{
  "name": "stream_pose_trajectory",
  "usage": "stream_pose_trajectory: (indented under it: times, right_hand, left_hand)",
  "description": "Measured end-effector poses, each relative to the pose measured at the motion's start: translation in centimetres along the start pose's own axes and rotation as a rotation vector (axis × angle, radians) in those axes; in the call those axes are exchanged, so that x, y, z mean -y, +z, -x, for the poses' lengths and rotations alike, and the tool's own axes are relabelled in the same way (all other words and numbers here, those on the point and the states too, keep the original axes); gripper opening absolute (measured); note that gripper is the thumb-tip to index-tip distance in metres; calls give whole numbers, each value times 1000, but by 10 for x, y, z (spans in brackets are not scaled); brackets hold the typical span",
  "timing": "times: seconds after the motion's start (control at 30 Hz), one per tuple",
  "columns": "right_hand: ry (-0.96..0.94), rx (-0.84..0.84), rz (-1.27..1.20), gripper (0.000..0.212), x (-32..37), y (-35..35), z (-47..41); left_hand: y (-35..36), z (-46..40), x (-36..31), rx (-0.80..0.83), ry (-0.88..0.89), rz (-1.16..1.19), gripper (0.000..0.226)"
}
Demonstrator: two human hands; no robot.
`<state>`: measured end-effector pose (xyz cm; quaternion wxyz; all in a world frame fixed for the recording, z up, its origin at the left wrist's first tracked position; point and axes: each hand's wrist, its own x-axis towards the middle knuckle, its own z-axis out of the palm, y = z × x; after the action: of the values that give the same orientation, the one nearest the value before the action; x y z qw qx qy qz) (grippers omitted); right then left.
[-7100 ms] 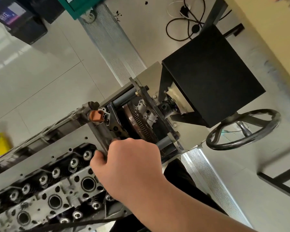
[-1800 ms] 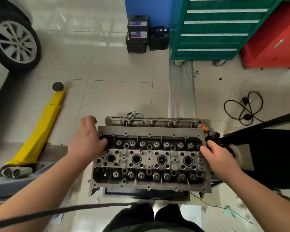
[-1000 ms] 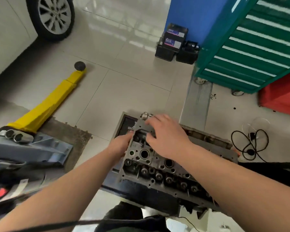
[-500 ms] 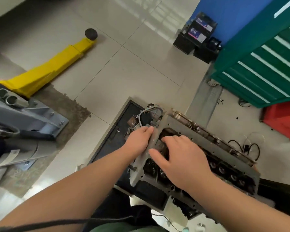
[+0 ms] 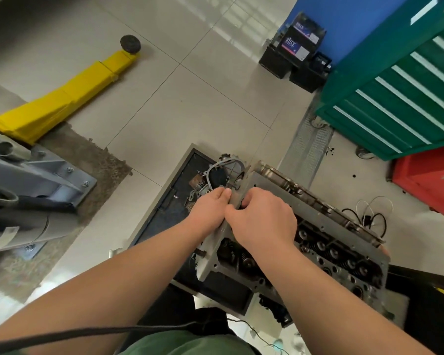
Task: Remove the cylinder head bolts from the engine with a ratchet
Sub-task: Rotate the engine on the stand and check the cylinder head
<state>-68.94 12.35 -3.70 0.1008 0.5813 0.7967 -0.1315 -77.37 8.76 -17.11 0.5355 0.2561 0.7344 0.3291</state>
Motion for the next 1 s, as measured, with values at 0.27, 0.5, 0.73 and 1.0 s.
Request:
stream_pose_trajectory:
  times: [0.27,0.5,0.73,1.0]
  right_hand:
    - [17,-10,-2,31,-5,-2,2]
    - [44,-22,-28,29,-6,-19,2]
    - [58,-6,-55,26,-8,-24,2]
    - [45,-27,-86,23,-15,-36,9]
  left_hand:
    - [3,7,2,-63,34,-130,45]
    - [5,12,-8,-103,38,-61,41]
    - [5,13,-17,-136,24,-85,40]
    - [6,25,-30,-176,39,-137,45]
